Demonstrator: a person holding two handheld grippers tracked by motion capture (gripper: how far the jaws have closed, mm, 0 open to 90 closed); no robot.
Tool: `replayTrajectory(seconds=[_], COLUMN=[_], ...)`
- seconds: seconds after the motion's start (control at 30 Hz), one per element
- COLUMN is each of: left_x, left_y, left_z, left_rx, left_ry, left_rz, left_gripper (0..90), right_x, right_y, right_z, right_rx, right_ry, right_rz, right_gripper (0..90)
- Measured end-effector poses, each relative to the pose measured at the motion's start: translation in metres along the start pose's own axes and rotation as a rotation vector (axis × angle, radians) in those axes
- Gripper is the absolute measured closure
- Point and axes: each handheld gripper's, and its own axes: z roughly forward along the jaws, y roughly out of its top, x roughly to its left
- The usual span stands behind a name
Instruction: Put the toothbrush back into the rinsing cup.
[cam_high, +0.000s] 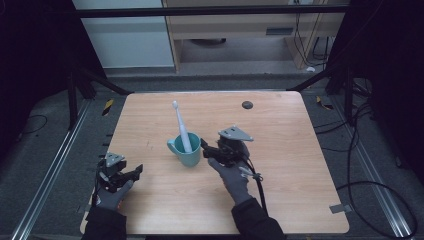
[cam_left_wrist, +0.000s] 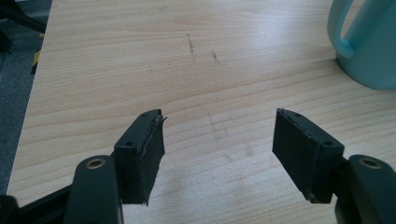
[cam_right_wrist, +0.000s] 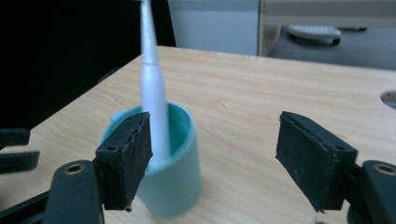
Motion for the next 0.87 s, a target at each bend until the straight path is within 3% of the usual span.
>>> replayTrajectory(seconds=[0.03,0.1,0.13,0.33,0.5,0.57,0.77,0.87], left_x=[0.000,-0.001,-0.001,-0.002,-0.003,-0.003,-0.002,-0.001], left_y=[0.000,0.000,0.000,0.000,-0.001,-0.001,-0.002,-0.002], left_z=[0.000,0.000,0.000,0.002,0.003,0.003,0.004,0.004], left_rx=[0.000,0.004,0.004,0.011,0.017,0.021,0.024,0.025], left_ry=[-0.001,-0.004,-0.004,-0.008,-0.011,-0.013,-0.018,-0.023], left_rz=[0.001,0.004,0.004,0.008,0.010,0.016,0.023,0.022], left_gripper=[33.1,33.3,33.3,33.4,33.4,33.3,33.2,33.0], right_x=[0.000,-0.021,-0.021,-0.063,-0.088,-0.100,-0.114,-0.122], right_y=[0.000,-0.009,-0.009,-0.031,-0.053,-0.060,-0.068,-0.073], right_z=[0.000,-0.013,-0.013,-0.035,-0.053,-0.061,-0.074,-0.082], right_rx=[0.000,0.015,0.015,0.066,0.086,0.119,0.147,0.168], right_ry=[0.000,-0.015,-0.015,-0.027,-0.050,-0.073,-0.102,-0.134], right_rz=[0.000,-0.004,-0.004,0.016,0.022,0.019,0.010,-0.022], right_gripper=[26.0,25.4,25.4,23.3,23.3,23.3,22.9,22.3])
